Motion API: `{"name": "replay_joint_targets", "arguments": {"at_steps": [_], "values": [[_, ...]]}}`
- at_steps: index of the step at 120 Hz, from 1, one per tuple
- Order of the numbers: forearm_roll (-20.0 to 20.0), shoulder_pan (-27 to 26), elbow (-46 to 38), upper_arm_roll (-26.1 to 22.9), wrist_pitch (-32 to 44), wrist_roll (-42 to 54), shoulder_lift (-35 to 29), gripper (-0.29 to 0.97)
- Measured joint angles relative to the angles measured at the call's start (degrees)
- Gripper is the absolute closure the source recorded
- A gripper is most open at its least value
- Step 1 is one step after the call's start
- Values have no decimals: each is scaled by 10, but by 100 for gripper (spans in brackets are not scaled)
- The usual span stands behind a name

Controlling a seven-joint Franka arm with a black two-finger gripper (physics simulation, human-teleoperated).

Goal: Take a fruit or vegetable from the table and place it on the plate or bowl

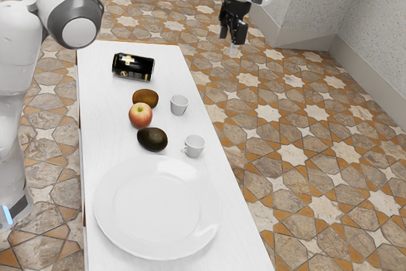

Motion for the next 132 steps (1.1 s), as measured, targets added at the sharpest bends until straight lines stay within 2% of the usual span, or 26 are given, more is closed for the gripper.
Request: {"name": "replay_joint_targets", "arguments": {"at_steps": [48,58,69,87,93,106,117,132], "values": [[-13,-1,-2,2,6,34,-9,0],[-14,-2,-16,-29,9,36,-13,0],[1,-4,-155,-84,45,34,-91,0],[51,-27,-307,-150,92,20,-186,0],[61,-33,-354,-153,106,14,-215,0],[73,-10,-447,-154,131,4,-279,0],[77,-6,-513,-137,149,-6,-316,0],[80,-5,-549,-126,168,-18,-350,0]]}}
